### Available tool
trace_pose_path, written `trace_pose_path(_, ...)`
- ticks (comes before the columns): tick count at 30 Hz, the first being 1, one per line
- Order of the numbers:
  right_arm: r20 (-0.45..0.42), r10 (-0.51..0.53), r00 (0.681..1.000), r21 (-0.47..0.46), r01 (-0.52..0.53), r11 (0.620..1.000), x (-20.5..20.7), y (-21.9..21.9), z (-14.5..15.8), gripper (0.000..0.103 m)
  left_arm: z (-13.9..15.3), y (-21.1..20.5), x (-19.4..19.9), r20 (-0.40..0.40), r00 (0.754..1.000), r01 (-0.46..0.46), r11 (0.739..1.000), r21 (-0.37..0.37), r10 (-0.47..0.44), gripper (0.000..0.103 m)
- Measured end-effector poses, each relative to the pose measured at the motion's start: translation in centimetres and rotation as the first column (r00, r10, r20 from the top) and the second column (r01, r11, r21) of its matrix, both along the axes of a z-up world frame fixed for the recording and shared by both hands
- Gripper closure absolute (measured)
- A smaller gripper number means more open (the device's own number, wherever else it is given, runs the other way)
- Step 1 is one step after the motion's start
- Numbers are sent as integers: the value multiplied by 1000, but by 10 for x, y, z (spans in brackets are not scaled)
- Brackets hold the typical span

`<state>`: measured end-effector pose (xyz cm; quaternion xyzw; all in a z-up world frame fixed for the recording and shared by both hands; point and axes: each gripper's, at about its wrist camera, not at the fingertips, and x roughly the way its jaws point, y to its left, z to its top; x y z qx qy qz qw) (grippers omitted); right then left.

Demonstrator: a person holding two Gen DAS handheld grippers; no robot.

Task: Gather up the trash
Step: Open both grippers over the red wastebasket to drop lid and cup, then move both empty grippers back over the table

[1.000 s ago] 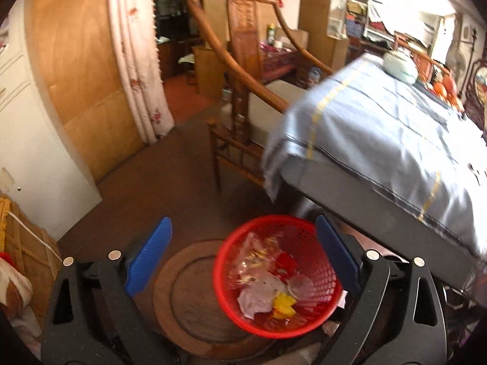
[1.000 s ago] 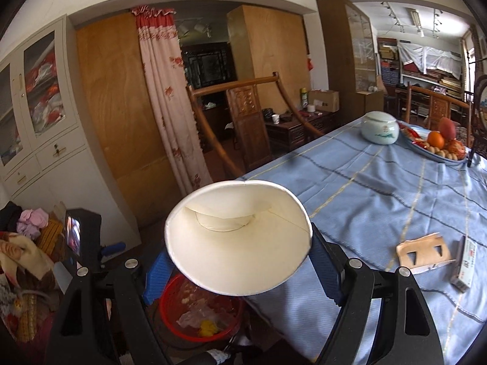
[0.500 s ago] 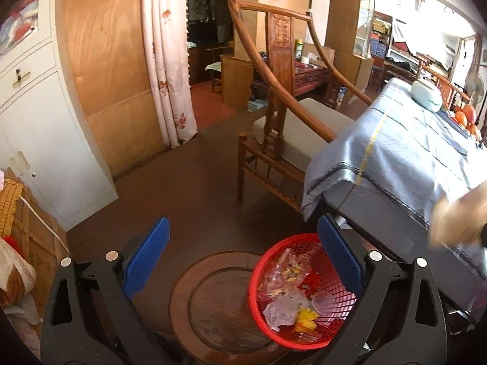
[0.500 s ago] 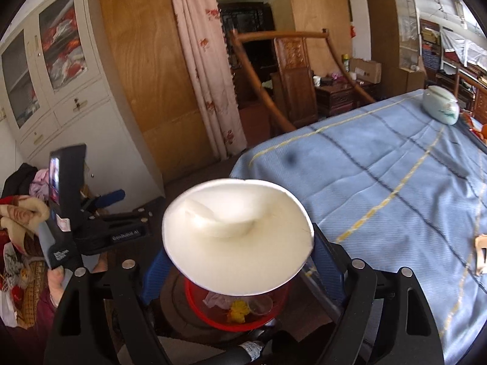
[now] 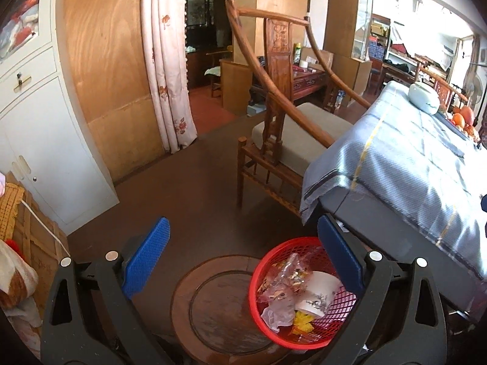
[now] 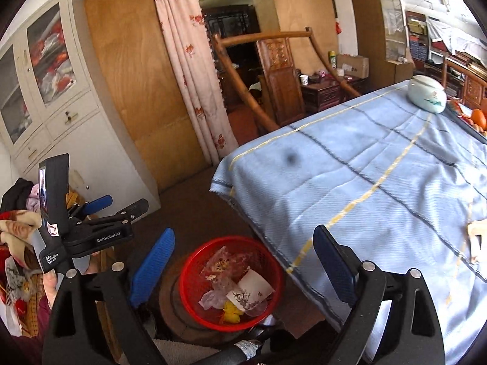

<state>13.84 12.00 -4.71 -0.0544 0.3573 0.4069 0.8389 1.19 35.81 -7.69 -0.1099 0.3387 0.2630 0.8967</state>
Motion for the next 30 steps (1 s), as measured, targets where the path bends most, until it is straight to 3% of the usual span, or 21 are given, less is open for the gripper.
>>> trace_pose_path(14, 136, -182, 974, 150, 161, 975, -28, -108, 61, 8, 62, -73, -4, 114, 983, 131, 985, 108, -144, 7)
trace_pose_path(23, 247, -370, 896, 280, 299, 912, -71, -209, 104, 6, 102, -152, -17, 190, 935, 255, 940, 225, -299, 7)
trace_pose_path(30, 280, -512, 812, 363, 405, 839, -104, -293, 114, 6, 108, -218, -23, 185, 883, 370, 882, 292, -432, 7)
